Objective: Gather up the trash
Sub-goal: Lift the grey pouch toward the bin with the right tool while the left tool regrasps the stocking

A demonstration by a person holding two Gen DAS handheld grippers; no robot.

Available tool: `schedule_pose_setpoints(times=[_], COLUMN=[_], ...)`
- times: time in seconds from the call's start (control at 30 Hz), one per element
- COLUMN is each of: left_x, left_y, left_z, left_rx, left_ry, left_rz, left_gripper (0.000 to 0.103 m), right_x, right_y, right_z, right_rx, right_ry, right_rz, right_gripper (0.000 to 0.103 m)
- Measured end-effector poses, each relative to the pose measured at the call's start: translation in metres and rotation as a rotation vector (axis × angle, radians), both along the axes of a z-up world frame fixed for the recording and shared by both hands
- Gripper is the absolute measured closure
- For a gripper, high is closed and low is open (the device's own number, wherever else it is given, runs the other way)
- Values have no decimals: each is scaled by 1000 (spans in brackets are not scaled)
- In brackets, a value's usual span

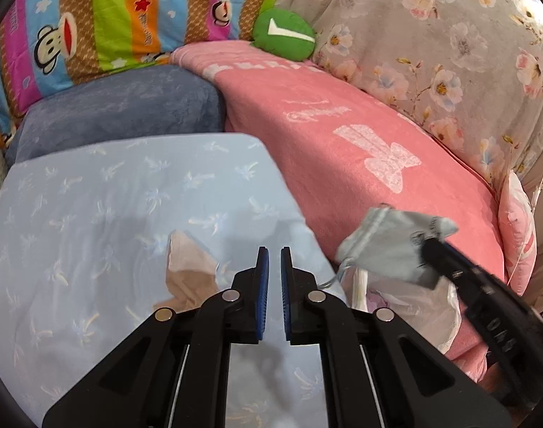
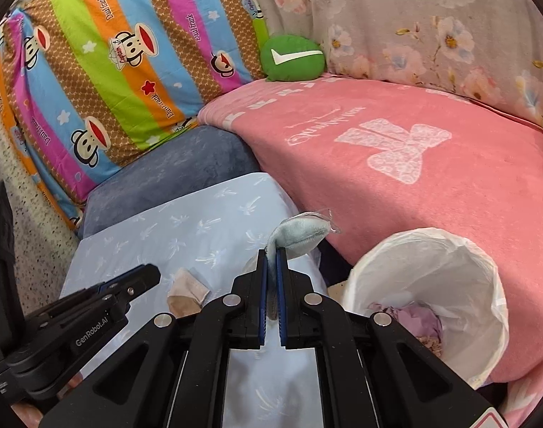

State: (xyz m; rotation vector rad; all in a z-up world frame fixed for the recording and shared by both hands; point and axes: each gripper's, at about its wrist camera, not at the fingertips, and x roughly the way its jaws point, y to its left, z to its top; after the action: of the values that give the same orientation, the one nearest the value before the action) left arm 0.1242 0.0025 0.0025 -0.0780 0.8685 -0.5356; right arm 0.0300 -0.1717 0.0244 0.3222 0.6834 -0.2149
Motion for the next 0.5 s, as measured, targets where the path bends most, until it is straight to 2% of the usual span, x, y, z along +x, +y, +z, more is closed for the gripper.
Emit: schedule_pose_setpoints(times=[0.03, 0.1, 0.13, 0.17, 0.23, 0.5], left_x=[1, 0, -1, 0, 1, 23], left_y=[4, 10, 14, 18, 24, 25], left_z=[-7, -17, -22, -27, -36, -76], left_rx=[2, 16, 22, 30, 39, 97], left_ry=[18, 35, 38, 36, 38, 131], left_rz=[3, 27, 43, 66, 82, 114], left_gripper=[94, 75, 53, 39, 38, 38], right_x=[-2, -4, -5, -4, -2, 17], right_y=[-2, -4, -4, -4, -4, 7], right_z=[-1, -4, -6, -8, -13, -30], right_rx=[3, 11, 16, 21, 31, 59], right_ry=[1, 6, 9, 12, 18, 39], right_rz=[1, 3, 5, 8, 12, 44], right_gripper=[99, 99, 99, 99, 99, 99])
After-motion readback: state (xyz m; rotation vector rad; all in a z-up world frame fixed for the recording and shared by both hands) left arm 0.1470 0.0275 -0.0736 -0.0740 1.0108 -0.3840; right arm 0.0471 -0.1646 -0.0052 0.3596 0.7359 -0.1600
